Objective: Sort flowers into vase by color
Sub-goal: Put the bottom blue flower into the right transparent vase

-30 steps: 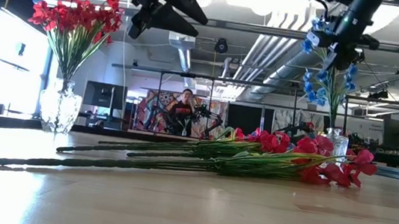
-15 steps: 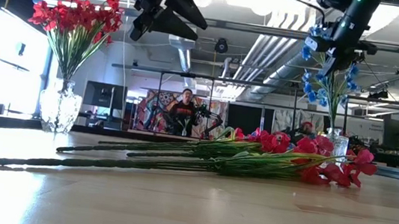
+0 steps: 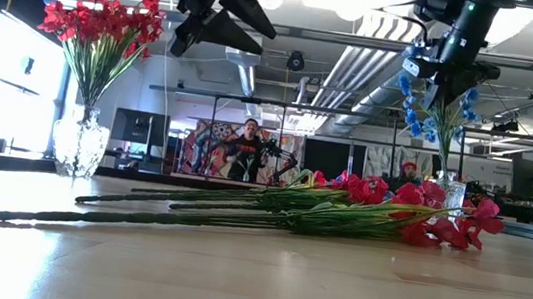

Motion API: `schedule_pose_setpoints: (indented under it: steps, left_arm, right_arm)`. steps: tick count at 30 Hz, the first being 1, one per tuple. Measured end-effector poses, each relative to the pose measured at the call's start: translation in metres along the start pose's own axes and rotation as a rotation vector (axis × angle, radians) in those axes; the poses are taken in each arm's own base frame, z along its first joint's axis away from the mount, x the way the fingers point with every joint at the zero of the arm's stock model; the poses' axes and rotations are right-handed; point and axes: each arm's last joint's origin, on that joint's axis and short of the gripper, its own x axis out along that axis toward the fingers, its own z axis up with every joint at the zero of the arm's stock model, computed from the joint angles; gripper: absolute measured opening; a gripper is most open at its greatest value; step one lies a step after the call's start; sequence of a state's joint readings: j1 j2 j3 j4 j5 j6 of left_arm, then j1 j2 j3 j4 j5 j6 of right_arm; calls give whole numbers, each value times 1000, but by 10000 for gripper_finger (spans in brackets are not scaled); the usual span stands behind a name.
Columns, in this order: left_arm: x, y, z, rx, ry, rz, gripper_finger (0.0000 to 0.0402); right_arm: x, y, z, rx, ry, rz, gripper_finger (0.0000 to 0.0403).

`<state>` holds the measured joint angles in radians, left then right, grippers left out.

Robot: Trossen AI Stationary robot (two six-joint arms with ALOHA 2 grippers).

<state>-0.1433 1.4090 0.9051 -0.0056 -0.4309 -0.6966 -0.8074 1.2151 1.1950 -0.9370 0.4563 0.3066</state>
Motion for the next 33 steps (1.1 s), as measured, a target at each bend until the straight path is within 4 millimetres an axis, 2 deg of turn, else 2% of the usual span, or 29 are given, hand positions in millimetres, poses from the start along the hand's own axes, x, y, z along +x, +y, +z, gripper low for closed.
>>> schedule_pose_setpoints:
  steps: [6,12,24,29,33]
  left_arm:
    - [-3,-1,-10,-44,70,23,119]
    - [-8,-8,-18,-47,101,-10,119]
    - [-16,-19,-28,-46,125,-50,119]
    - [-20,-25,-33,-32,137,-72,119]
    - [-22,-28,-35,-27,142,-84,119]
  right_arm:
    - [-11,-7,-4,16,-12,2,209]
    - [-25,-15,-8,52,-29,32,244]
    - [-75,-38,-27,222,-154,165,250]
    - [-75,-40,-25,214,-184,118,250]
    - [-75,-34,-25,215,-159,223,250]
